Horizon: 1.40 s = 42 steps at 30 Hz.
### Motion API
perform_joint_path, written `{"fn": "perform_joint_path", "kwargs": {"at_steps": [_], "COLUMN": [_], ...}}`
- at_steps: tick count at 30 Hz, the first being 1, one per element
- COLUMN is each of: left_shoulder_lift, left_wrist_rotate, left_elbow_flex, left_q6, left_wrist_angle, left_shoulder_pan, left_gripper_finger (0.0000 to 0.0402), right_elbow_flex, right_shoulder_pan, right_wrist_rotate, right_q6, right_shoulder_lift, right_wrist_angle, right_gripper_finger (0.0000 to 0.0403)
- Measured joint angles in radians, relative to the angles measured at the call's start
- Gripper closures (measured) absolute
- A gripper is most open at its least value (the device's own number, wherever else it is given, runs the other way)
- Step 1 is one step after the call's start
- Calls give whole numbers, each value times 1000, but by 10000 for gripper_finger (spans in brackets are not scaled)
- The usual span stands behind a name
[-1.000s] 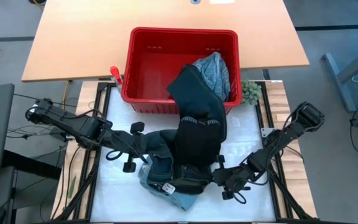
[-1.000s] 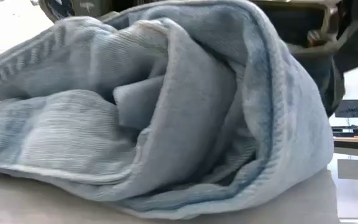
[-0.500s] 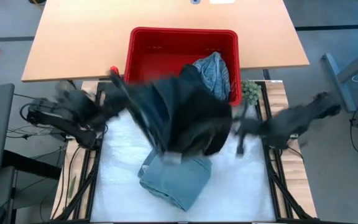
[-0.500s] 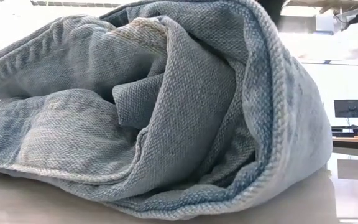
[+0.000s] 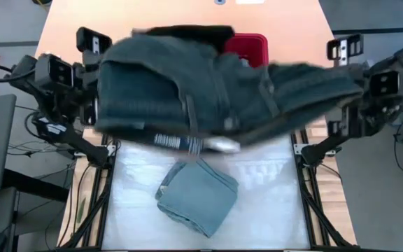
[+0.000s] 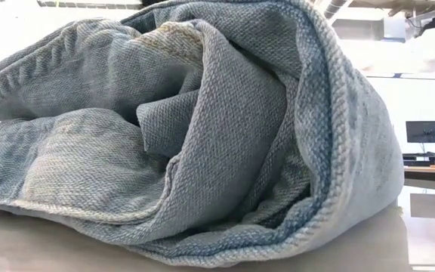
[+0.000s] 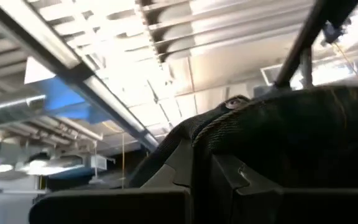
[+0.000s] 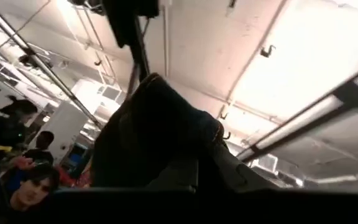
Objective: Fold Laundry from Bin
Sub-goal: Remove the dark blue pants from the red laundry bin
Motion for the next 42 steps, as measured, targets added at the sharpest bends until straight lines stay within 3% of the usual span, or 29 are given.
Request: {"fn": "perform_joint_path", "kwargs": {"at_steps": [3, 6, 9, 14, 22, 25, 29, 32, 36, 39, 42], "left_shoulder_lift": [113, 132, 131, 139, 165, 200, 241, 241, 207, 168, 139], "left_wrist_rotate": [-10, -24, -15, 205, 643, 747, 812, 817, 720, 565, 324], "left_elbow_flex": [176, 128, 118, 150, 159, 159, 159, 159, 160, 160, 161], "left_q6": [65, 138, 164, 137, -46, -104, -108, -107, -97, -117, -165], "left_wrist_angle": [-34, 164, 220, 178, 78, 88, 121, 35, -204, -446, -714], "left_shoulder_pan": [-20, -24, -18, 6, -4, -37, -93, -121, -129, -130, -131], "left_gripper_finger": [400, 400, 400, 400, 400, 400, 400, 400, 400, 400, 400], "right_elbow_flex": [101, 202, 296, 277, 295, 293, 293, 294, 297, 298, 298], "right_shoulder_pan": [1, -11, -27, -62, -95, -44, 32, 35, -42, -101, -153], "right_wrist_rotate": [-9, -6, -10, -200, -712, -764, -764, -741, -581, -461, -369], "right_q6": [-23, -24, -57, -42, 384, 458, 423, 365, 320, 356, 441], "right_shoulder_lift": [78, 126, 158, 141, 154, 184, 221, 211, 150, 100, 65], "right_wrist_angle": [-3, 4, 21, 127, 233, 233, 247, 82, -271, -586, -951], "right_gripper_finger": [372, 372, 372, 372, 372, 372, 371, 366, 362, 354, 345]}}
